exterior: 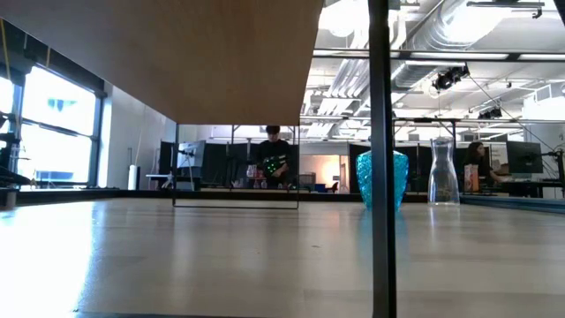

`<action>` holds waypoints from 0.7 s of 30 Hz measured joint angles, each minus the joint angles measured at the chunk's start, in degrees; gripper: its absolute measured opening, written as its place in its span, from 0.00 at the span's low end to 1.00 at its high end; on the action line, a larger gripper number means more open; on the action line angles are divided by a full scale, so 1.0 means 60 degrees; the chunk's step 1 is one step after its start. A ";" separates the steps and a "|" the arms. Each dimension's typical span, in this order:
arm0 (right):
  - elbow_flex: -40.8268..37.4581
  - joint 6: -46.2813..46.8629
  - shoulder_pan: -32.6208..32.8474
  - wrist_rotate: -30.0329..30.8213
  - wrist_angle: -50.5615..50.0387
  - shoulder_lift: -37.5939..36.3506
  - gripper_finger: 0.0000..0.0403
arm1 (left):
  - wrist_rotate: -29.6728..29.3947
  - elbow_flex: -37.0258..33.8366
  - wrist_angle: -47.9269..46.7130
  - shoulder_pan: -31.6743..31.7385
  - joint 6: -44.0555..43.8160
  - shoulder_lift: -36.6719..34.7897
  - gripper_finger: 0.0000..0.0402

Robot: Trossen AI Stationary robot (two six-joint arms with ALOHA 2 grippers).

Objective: Sort vases onto shelf
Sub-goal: Put the bottom blue vase on the shelf to align with the other blue vase

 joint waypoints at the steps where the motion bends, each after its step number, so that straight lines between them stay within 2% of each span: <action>1: 0.0000 -0.0115 -0.0126 -0.0015 0.0030 -0.0007 0.00 | 0.0000 0.0000 0.0003 -0.0003 -0.0007 -0.0004 0.00; 9: 0.0000 -0.1344 -0.1293 -0.0207 0.0131 -0.0010 0.00 | 0.0003 0.0000 0.0000 0.0000 -0.0015 -0.0003 0.00; 21: 0.0004 -0.2242 -0.2615 -0.0900 0.0353 -0.0012 0.00 | 0.0000 0.0000 0.0000 -0.0002 -0.0266 0.0057 0.00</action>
